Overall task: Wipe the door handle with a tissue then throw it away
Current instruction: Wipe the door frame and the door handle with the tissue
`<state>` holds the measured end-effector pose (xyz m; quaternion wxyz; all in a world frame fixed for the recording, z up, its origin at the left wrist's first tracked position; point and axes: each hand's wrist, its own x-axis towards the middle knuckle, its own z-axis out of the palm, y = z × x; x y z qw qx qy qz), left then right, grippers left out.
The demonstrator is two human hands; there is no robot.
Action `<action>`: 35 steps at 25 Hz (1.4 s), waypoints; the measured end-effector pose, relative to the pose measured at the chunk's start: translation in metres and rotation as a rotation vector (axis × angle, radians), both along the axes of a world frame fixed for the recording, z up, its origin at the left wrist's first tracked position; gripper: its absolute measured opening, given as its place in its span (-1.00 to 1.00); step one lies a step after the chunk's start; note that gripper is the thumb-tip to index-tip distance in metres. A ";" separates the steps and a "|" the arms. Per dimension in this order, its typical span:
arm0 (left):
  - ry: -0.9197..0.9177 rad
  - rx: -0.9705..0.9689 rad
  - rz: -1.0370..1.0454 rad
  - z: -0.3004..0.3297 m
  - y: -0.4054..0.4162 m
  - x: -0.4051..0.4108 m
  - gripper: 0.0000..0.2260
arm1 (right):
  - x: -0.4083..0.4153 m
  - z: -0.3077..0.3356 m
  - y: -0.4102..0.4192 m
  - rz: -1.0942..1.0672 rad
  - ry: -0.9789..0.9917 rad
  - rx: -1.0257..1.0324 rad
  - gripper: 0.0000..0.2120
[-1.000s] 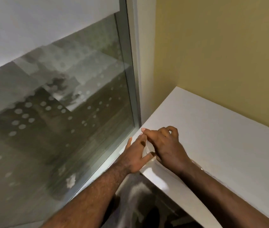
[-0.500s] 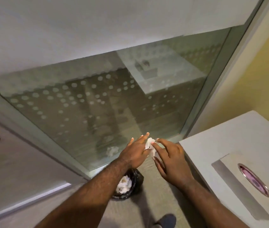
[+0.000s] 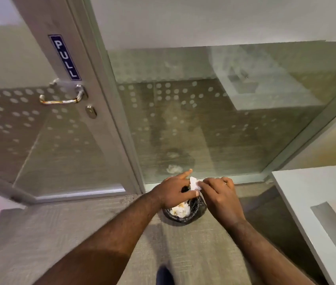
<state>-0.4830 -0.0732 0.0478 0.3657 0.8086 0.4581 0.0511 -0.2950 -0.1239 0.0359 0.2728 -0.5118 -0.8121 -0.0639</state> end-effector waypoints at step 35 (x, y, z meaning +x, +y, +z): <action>0.568 1.089 0.201 0.174 0.156 -0.484 0.06 | -0.396 0.172 0.238 -0.010 0.381 0.636 -0.73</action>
